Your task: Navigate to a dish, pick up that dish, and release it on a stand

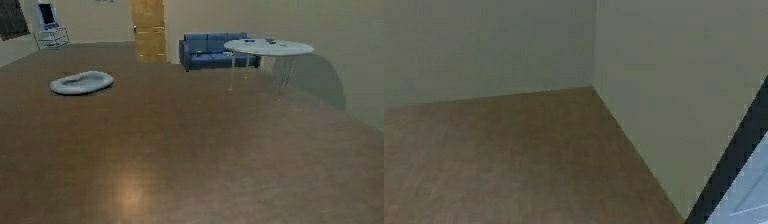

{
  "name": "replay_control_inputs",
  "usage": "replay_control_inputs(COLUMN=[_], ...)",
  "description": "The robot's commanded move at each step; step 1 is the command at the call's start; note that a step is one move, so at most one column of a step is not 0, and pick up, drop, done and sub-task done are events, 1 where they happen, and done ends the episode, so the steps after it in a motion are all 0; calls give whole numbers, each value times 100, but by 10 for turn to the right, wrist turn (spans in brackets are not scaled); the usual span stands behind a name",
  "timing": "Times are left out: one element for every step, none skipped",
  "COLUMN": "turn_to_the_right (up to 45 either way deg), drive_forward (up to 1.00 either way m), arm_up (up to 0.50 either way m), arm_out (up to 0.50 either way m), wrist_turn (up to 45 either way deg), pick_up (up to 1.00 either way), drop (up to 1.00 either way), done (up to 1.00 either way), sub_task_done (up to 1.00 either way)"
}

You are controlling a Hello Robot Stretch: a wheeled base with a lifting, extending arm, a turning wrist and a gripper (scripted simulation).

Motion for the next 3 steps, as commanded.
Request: replay_control_inputs(turn_to_the_right=[0, 0, 0], drive_forward=[100, 100, 100], arm_up=[0, 0, 0], arm_out=[0, 0, 0], wrist_turn=[0, 0, 0], pick_up=[0, 0, 0], drop=[0, 0, 0], done=[0, 0, 0], sub_task_done=[0, 0, 0])
